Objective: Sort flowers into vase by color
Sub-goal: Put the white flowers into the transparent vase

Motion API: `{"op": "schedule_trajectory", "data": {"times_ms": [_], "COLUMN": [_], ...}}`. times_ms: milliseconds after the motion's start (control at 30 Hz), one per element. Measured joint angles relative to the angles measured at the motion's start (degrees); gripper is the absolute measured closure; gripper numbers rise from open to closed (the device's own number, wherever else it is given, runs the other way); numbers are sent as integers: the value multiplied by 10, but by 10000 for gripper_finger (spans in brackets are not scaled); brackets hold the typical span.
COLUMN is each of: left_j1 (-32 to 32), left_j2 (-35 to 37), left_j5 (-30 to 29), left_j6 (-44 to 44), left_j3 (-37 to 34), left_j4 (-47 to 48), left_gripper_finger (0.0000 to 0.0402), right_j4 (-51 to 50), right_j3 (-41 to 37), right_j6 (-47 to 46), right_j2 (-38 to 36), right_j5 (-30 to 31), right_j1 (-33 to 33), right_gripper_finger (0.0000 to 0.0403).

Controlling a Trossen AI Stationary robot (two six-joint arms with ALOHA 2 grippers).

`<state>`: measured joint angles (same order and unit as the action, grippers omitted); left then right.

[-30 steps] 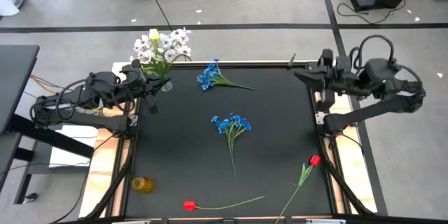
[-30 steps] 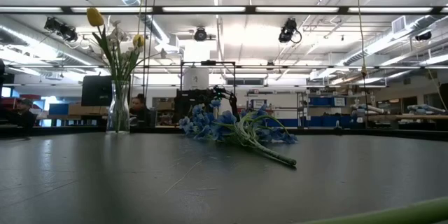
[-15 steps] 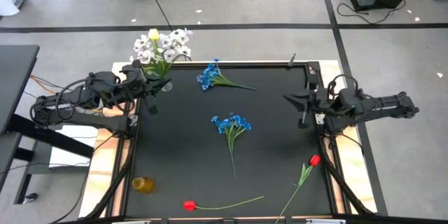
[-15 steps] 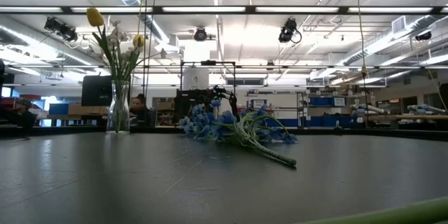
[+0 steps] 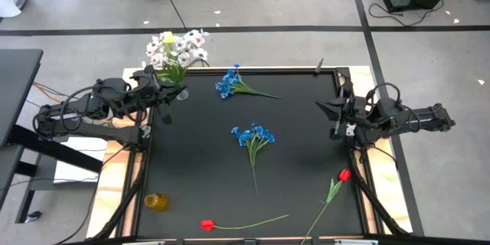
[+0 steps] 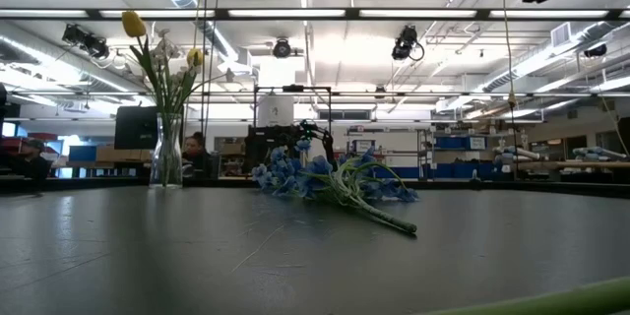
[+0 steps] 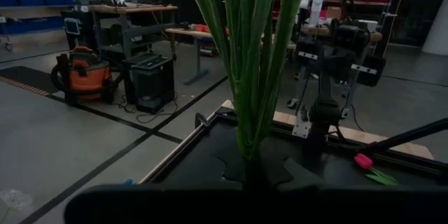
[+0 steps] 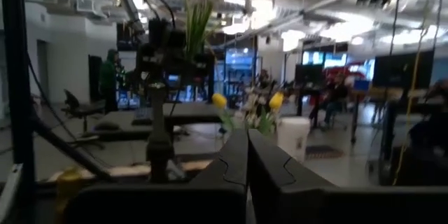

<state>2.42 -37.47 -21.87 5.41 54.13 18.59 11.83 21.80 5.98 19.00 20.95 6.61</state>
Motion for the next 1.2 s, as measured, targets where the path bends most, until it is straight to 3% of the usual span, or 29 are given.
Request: {"op": "schedule_trajectory", "data": {"times_ms": [233, 500, 633, 967, 1200], "left_j1": [0, 0, 0, 0, 0], "left_j2": [0, 0, 0, 0, -12], "left_j5": [0, 0, 0, 0, -15], "left_j6": [0, 0, 2, 5, 12], "left_j3": [0, 0, 0, 0, -1], "left_j4": [0, 0, 0, 0, -9], "left_gripper_finger": [401, 401, 401, 401, 401], "right_j4": [25, -59, -57, -86, -89], "right_j3": [6, 82, 107, 113, 113], "right_j6": [-99, -111, -136, -152, -137], "right_j2": [29, 119, 130, 116, 117], "right_j5": [-36, -26, -28, -82, -82], "right_j1": [0, -2, -7, -20, -20], "right_gripper_finger": [397, 378, 334, 174, 119]}}
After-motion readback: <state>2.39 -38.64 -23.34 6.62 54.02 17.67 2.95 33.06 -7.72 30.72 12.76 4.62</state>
